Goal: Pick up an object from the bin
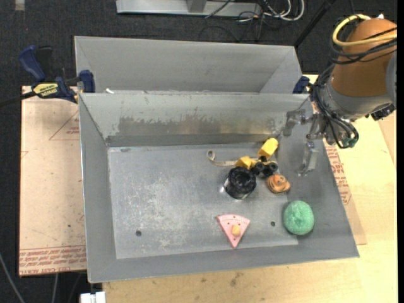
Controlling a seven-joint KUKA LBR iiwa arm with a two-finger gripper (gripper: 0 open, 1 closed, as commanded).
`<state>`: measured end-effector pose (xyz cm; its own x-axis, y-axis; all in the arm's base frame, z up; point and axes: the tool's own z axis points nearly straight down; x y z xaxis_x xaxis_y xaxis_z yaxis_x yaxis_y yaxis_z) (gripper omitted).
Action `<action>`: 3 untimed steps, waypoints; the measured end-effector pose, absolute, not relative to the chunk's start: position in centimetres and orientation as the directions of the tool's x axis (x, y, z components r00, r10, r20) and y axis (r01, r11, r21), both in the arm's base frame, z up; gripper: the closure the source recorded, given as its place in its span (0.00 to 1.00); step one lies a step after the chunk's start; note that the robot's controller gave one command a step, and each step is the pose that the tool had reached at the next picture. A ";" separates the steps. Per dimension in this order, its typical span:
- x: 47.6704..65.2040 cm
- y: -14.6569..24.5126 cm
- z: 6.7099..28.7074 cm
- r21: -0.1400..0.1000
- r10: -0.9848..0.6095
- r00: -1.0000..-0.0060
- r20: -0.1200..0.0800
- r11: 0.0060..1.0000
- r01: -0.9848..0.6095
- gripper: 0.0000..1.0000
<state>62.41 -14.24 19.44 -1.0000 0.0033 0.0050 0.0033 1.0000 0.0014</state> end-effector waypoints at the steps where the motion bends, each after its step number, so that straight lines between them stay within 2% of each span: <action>1: 62.5 -14.2 20.0 0.000 0.001 -1.000 -0.002 1.000 0.001 0.00; 2: 62.2 -13.9 16.6 0.000 0.083 -0.997 -0.008 0.997 0.083 0.00; 3: 61.7 -14.3 12.2 0.001 0.054 -0.999 -0.003 0.999 0.054 0.00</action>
Offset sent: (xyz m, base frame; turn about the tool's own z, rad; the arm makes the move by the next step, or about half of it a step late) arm -0.0105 0.0085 -0.0903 0.2146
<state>61.66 -14.31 12.24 -0.9985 0.0538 -0.0034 0.0538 0.9986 0.0007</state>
